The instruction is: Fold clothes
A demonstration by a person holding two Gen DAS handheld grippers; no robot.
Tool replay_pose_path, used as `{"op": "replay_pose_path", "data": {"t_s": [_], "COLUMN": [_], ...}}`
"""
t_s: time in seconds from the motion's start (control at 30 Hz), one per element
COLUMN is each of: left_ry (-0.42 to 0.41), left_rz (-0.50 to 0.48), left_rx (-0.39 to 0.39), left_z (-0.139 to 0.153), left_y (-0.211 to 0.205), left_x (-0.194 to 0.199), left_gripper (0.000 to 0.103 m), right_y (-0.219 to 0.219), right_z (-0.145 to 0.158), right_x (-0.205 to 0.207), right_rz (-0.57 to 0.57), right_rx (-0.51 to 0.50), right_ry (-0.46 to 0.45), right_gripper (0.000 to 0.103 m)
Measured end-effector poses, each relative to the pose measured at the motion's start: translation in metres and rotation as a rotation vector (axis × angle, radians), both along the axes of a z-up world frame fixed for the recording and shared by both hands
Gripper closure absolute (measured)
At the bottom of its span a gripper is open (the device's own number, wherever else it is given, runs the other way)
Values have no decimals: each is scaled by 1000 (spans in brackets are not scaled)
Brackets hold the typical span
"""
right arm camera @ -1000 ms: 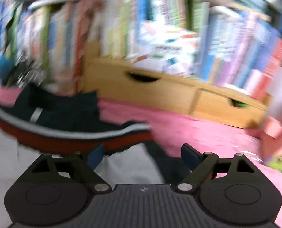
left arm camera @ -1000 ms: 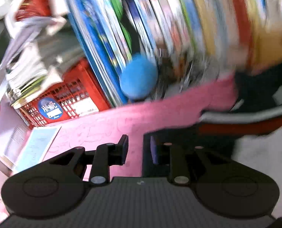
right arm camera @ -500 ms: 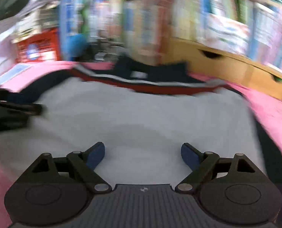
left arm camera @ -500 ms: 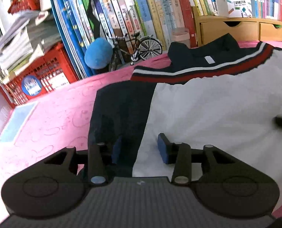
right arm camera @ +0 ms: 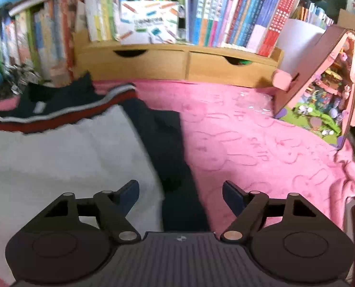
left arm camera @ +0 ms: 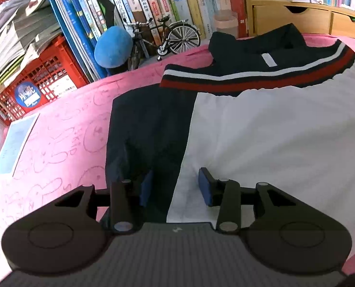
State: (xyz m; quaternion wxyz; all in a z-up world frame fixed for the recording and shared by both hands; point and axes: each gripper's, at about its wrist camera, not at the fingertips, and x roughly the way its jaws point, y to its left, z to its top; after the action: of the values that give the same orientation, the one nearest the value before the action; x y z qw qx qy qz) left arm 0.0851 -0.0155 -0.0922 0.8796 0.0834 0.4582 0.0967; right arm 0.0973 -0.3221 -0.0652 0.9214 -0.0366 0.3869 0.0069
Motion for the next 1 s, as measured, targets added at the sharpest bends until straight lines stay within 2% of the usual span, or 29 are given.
{"op": "replay_pose_path", "data": {"t_s": [0.13,0.23,0.4,0.57,0.63,0.7,0.77,0.87,0.9,0.93,1.0], "left_ry": [8,6,-67,-42,-7,-14,-18,-9,-12,-16,-19], "left_rz": [-2,26,37,45,74,87,105,173,187,193,187], "left_rx": [-8,-49,-100,-43,-6,37,69,93,109,114,117], "left_z": [2,11,35,20,7,4,2,2,0,-1,-2], "left_y": [1,4,-2,-16,-13,-8,-1,16,21,27,35], "left_x": [1,-2,-42,-82,-84,-85,-86,-88,-91,-93,-96], "left_gripper": [62,63,63,63,61,61,61,60,60,59,55], "right_y": [23,41,82,133,150,158,150,111,98,90,59], "right_z": [15,21,26,24,18,10,1,-1,-1,0,-2], "right_x": [-15,-20,-40,-70,-82,-89,-89,-77,-73,-72,-66], "right_rz": [57,105,249,445,521,561,542,484,466,440,318], "right_rx": [34,57,90,91,57,-3,-46,72,116,100,34], "right_ry": [-11,5,23,14,13,12,22,76,96,94,91], "right_gripper": [26,26,26,26,26,27,27,19,20,20,26]}}
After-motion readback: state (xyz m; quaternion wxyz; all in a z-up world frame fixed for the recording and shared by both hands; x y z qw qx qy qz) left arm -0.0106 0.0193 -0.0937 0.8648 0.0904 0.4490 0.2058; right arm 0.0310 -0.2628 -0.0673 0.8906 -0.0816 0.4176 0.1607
